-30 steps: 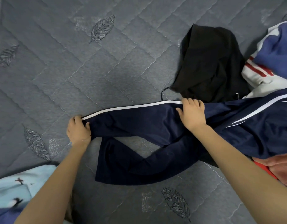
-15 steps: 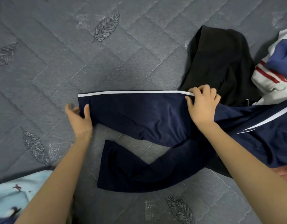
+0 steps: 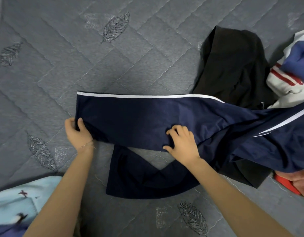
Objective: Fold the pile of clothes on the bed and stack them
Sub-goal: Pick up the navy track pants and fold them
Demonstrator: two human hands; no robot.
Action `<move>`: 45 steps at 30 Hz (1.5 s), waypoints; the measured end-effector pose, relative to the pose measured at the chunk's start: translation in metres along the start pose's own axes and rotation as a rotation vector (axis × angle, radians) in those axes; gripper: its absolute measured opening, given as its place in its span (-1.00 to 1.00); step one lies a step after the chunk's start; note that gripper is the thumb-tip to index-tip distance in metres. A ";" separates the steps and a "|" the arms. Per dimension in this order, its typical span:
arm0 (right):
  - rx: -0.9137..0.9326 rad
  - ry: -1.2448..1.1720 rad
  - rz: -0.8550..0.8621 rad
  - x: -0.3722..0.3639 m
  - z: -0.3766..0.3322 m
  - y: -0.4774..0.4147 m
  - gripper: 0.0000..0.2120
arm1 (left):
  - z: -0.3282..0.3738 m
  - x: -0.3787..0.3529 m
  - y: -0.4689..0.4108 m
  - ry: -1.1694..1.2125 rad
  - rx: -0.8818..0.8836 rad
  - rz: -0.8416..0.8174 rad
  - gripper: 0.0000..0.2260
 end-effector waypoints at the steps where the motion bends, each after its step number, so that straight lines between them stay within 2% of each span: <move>1: -0.003 0.033 -0.025 -0.004 -0.001 0.003 -0.38 | -0.006 0.002 -0.002 -0.049 0.019 -0.014 -0.91; 3: 0.003 0.085 -0.058 -0.011 -0.003 0.008 -0.28 | -0.017 0.003 -0.002 -0.199 0.027 -0.084 -0.83; 5: 0.011 0.083 -0.082 -0.017 -0.002 0.013 -0.27 | -0.022 0.000 0.003 -0.334 -0.008 -0.155 -0.79; 7: 0.016 0.062 -0.063 -0.018 0.000 0.018 -0.40 | -0.021 -0.007 0.011 -0.437 -0.110 -0.193 -0.65; 9: 0.040 0.021 -0.023 -0.016 0.001 0.020 -0.59 | -0.013 -0.015 0.024 -0.586 -0.282 -0.150 -0.51; 12: 0.086 -0.041 0.026 -0.004 0.004 0.021 -0.75 | 0.015 -0.036 0.066 -0.565 -0.611 -0.185 -0.56; 14: 0.049 -0.102 -0.007 0.016 0.015 0.020 -0.65 | 0.032 -0.051 0.108 -0.448 -0.806 -0.330 -0.65; 17: -0.015 -0.114 -0.195 0.051 0.040 0.023 -0.44 | 0.034 -0.063 0.171 -0.437 -1.028 -0.536 -0.59; 21: 0.003 0.045 -0.421 0.077 0.073 0.047 -0.21 | 0.007 -0.064 0.233 -0.484 -1.127 -0.656 -0.49; 25: 0.064 0.102 -0.535 0.075 0.077 0.070 -0.11 | -0.026 -0.069 0.270 -0.730 -1.282 -0.724 -0.37; 28: 0.125 0.251 -0.604 0.063 0.074 0.088 -0.07 | -0.031 -0.064 0.276 -0.812 -1.283 -0.748 -0.25; 30: 0.164 0.295 -0.560 0.060 0.077 0.094 -0.16 | -0.028 -0.057 0.274 -0.746 -1.249 -0.716 -0.32; 31: 0.195 0.254 -0.507 0.060 0.078 0.094 -0.21 | -0.026 -0.051 0.270 -0.692 -1.233 -0.667 -0.44; 33: 0.272 0.186 -0.420 0.064 0.074 0.093 -0.37 | -0.022 -0.036 0.255 -0.607 -1.192 -0.538 -0.75; 34: 0.314 0.157 -0.348 0.068 0.073 0.090 -0.50 | -0.022 -0.029 0.246 -0.599 -1.155 -0.492 -0.81; 37: 0.325 0.071 -0.234 0.084 0.069 0.077 -0.82 | -0.028 -0.012 0.216 -0.635 -1.033 -0.390 -0.74; 38: 0.308 0.059 -0.263 0.086 0.069 0.074 -0.83 | -0.029 -0.007 0.207 -0.641 -0.999 -0.361 -0.71; 41: 0.180 0.181 -0.541 0.074 0.078 0.075 -0.48 | -0.019 0.009 0.188 -0.614 -0.937 -0.274 -0.67; 42: 0.184 0.204 -0.558 0.071 0.076 0.074 -0.50 | -0.012 0.015 0.181 -0.612 -0.918 -0.240 -0.69; 44: 0.192 0.174 -0.412 0.078 0.068 0.064 -0.70 | 0.001 0.024 0.163 -0.639 -0.835 -0.180 -0.78; 45: 0.180 0.139 -0.272 0.087 0.063 0.056 -0.76 | 0.006 0.027 0.151 -0.656 -0.775 -0.155 -0.83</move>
Point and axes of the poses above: each hand's wrist, its own y-axis away from the middle knuckle, its own x-axis out of the back of the hand, z = x × y, the point moved 7 cm from there along -y, towards the middle knuckle, and after that the axes turned 13 degrees about -y, right-handed, at the moved point
